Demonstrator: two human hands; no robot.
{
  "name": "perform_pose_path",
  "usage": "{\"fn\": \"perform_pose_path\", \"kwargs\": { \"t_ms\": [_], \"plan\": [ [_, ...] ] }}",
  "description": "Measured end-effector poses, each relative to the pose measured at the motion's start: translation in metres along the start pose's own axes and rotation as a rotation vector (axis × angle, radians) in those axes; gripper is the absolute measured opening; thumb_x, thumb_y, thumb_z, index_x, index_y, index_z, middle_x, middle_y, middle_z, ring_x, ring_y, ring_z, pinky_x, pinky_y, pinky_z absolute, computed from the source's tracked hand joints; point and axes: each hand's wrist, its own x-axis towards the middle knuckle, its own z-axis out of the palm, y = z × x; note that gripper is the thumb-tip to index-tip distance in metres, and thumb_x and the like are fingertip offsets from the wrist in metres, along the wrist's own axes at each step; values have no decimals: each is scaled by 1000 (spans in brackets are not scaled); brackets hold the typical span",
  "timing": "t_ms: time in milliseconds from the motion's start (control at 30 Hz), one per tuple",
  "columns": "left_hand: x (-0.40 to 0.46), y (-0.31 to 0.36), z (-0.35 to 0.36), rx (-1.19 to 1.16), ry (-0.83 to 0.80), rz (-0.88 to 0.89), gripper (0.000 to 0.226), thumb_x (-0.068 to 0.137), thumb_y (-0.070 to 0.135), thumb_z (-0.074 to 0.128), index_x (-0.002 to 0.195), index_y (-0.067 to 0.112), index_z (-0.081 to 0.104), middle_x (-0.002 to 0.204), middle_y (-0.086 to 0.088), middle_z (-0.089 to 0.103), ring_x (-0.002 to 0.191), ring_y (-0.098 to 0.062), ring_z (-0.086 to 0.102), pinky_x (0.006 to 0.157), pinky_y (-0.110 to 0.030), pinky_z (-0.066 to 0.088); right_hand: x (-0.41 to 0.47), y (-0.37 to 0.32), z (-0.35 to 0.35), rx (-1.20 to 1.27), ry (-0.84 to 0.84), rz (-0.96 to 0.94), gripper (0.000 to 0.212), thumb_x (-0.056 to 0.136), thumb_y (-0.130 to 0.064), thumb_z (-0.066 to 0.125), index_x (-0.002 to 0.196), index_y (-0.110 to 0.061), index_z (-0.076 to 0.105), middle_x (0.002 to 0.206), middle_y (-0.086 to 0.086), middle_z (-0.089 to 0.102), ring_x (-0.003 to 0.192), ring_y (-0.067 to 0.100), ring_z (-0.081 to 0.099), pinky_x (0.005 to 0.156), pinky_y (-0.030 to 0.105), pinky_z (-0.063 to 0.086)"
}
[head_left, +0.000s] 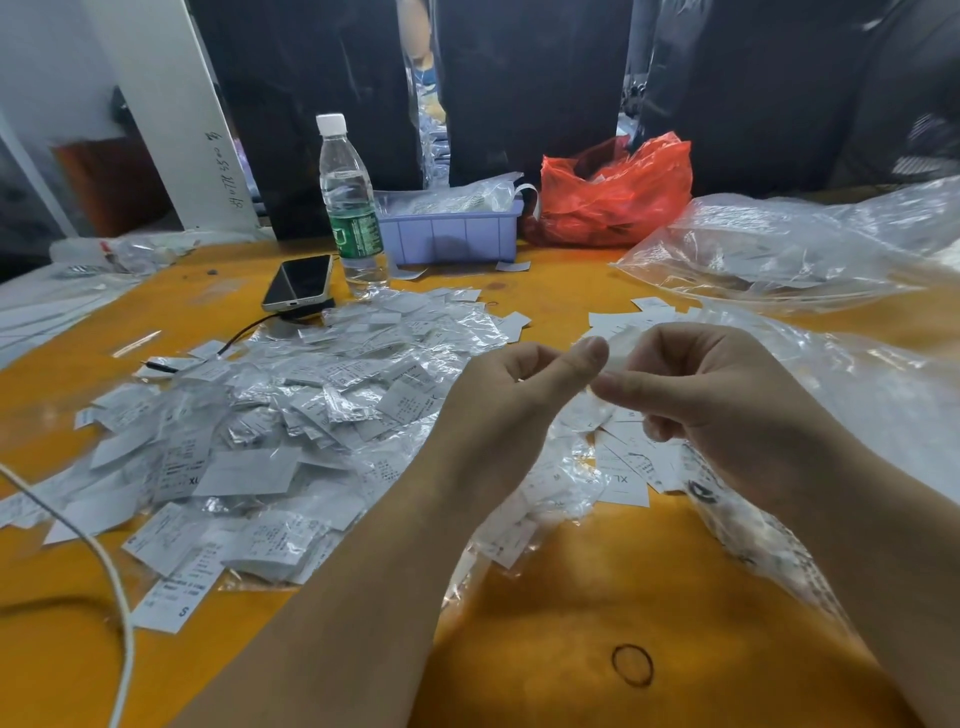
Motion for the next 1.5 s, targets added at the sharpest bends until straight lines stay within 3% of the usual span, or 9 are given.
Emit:
{"fn": "perform_pose_path", "kwargs": {
  "t_ms": [167,233,467,633,767,1033,1200,1300,1500],
  "plan": [
    [2,-2,-2,38,20,13,17,86,38,68,76,24,72,81,7,72,69,8,60,69,-21,40,0,0,1,-15,-12,-1,33,51,-37,83,51,-19,55,48,-3,43,46,11,39,45,23,38],
    [2,-3,-2,47,39,5,21,90,29,64,70,25,70,72,12,70,66,9,58,68,-23,38,0,0,0,-14,-15,7,35,49,-38,84,47,-22,53,47,-6,42,44,10,40,45,23,39],
    [1,1,-5,20,-102,13,40,71,59,69,93,26,73,84,17,71,75,10,62,62,-8,43,2,4,-1,113,20,77,41,51,-43,83,47,-22,48,48,-1,43,47,13,42,50,29,40],
    [1,-1,-1,79,-92,43,20,81,36,75,87,17,72,81,5,72,80,-9,68,75,-26,55,3,5,1,219,6,120,42,53,-43,82,48,-21,46,50,2,45,49,15,42,46,24,42],
    [3,-2,-2,-23,-43,16,20,91,27,64,82,10,71,63,12,61,59,2,50,58,-8,40,2,3,2,246,-6,150,38,53,-41,81,50,-19,50,55,4,50,51,16,45,46,24,44],
    [4,-4,-3,-97,-49,6,14,87,23,69,78,12,69,61,9,58,55,3,48,53,-8,39,3,0,-1,280,-54,159,29,59,-21,78,76,-6,61,70,12,65,51,15,56,45,26,47],
    [3,-2,-4,-55,-113,19,26,71,40,73,75,14,69,59,12,58,54,5,49,52,-7,39,2,1,-5,221,-193,225,42,62,-23,77,92,4,68,68,9,62,52,13,53,44,23,43],
    [5,-2,-7,-63,-125,-6,25,69,40,72,76,17,69,61,12,60,58,2,52,57,-12,42,2,-2,-6,229,-192,225,26,61,-19,77,83,-5,73,68,10,64,51,12,53,44,23,44],
    [7,-5,-11,-175,-77,55,8,91,10,65,90,16,69,70,8,63,67,-10,59,67,-29,51,4,-4,-9,309,33,193,16,61,-15,73,71,-8,63,58,6,61,46,11,47,40,21,40]
  ]
}}
